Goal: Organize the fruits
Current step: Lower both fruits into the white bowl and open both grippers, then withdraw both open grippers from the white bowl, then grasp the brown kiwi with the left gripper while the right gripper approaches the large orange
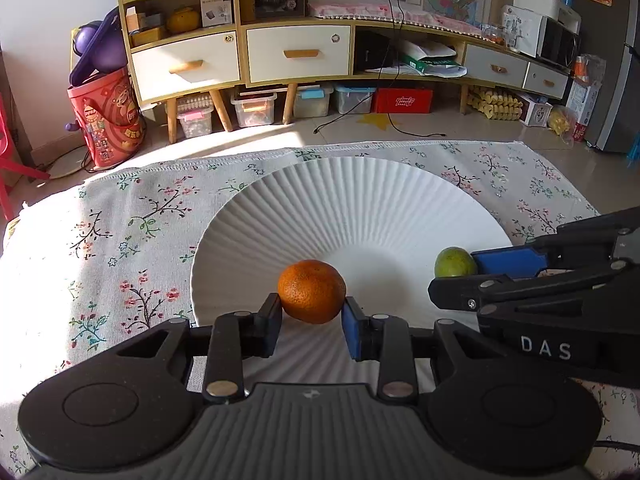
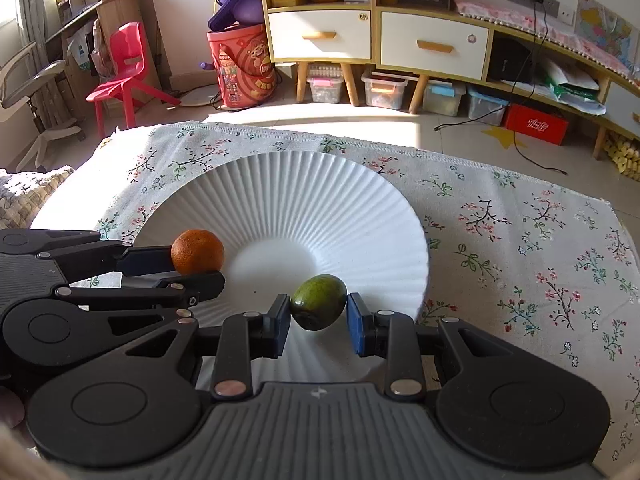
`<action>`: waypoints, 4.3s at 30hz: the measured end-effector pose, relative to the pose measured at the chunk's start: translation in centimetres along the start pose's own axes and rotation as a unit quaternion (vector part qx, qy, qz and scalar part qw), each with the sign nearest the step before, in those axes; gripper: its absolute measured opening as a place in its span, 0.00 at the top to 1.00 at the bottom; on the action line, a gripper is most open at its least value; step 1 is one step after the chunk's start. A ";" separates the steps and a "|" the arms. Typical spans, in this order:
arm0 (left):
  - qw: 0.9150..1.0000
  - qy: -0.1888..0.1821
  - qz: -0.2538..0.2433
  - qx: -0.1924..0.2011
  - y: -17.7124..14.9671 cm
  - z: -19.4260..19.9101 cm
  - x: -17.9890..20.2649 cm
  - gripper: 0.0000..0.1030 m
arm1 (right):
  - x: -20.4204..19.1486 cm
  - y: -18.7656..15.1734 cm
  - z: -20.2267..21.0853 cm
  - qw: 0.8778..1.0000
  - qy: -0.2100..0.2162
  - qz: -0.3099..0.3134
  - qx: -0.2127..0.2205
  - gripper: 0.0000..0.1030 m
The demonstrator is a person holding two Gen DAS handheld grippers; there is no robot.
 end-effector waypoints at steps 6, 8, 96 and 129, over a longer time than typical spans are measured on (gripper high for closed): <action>1.000 0.001 -0.004 -0.001 0.0 -0.1 0.1 0.84 | 0.2 0.1 0.0 1.000 0.001 -0.002 0.000 0.73; 1.000 0.000 -0.003 -0.001 0.0 -0.1 0.1 0.84 | 0.2 0.2 -0.1 1.000 0.001 -0.002 -0.001 0.73; 0.999 0.022 0.025 0.040 -14.4 10.5 -10.9 0.21 | -3.8 -8.6 4.8 0.986 0.065 0.125 0.084 0.19; 0.995 0.063 0.028 0.065 -13.1 10.2 -11.8 0.91 | -5.4 -8.2 4.0 0.984 0.076 0.139 0.084 0.63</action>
Point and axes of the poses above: each gripper's, at about its wrist camera, not at the fingertips, and z roughly against the way its jaws point, x to its right, y to its top, the point moved 9 cm from there along -z, roughly the way its jaws point, and after that the axes turned 7 degrees about -y, right-handed, at the moved point
